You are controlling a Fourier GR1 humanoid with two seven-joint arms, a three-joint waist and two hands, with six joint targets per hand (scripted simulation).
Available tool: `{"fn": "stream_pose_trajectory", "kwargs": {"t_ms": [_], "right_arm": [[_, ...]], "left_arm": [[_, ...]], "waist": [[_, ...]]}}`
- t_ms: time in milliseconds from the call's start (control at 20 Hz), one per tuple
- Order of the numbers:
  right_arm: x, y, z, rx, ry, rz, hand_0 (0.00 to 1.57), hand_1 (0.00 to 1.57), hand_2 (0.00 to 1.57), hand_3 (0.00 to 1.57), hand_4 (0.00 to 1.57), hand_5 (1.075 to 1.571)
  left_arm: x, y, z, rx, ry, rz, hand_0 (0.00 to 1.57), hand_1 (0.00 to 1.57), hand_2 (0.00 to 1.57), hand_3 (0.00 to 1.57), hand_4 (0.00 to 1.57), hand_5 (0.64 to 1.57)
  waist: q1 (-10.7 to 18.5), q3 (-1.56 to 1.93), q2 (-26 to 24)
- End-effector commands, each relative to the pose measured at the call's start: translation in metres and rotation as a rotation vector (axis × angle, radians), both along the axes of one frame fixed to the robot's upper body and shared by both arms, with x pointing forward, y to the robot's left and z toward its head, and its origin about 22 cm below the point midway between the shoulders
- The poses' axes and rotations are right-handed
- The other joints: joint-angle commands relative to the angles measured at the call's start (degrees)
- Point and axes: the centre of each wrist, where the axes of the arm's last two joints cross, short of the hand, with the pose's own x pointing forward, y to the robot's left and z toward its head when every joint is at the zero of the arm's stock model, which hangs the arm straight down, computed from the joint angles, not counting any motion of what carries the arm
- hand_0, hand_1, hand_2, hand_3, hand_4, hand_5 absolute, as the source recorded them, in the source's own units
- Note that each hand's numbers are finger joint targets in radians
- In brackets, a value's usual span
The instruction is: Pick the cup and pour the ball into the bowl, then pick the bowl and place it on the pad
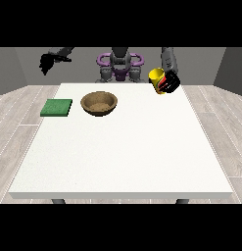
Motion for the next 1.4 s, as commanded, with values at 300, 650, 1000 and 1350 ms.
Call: {"fn": "stream_pose_trajectory", "kwargs": {"t_ms": [300, 650, 1000, 1350], "right_arm": [[0.005, -0.008, -0.007, 0.027, 0.02, 0.0, 0.0, 0.0, 0.0, 0.0, 0.0, 1.569], [0.009, -0.003, -0.007, 0.033, 0.04, 0.037, 0.0, 0.0, 0.0, 0.0, 0.0, 1.57], [0.0, -0.03, -0.018, 0.04, 0.066, -0.002, 0.0, 0.0, 0.0, 0.0, 0.0, 1.571], [0.009, -0.018, -0.019, 0.056, 0.058, 0.04, 0.0, 0.0, 0.0, 0.0, 0.0, 1.571]], "left_arm": [[0.045, -0.03, 0.066, 0.223, 0.025, 0.074, 1.49, 1.49, 1.57, 1.57, 1.57, 1.274], [0.054, -0.083, 0.068, 0.431, 0.043, 0.129, 1.5, 1.5, 1.57, 1.57, 1.51, 1.244], [0.056, -0.167, 0.08, 0.803, -0.069, 0.041, 1.55, 1.55, 1.57, 1.57, 1.53, 1.298], [0.048, -0.218, 0.075, 1.186, -0.081, -0.038, 1.5, 1.5, 1.57, 1.57, 1.57, 1.056]], "waist": [[-0.37, -0.22, -0.59], [-2.7, -0.2, -3.36], [-0.82, -0.05, -5.52], [-3.69, -0.14, -4.37]]}}
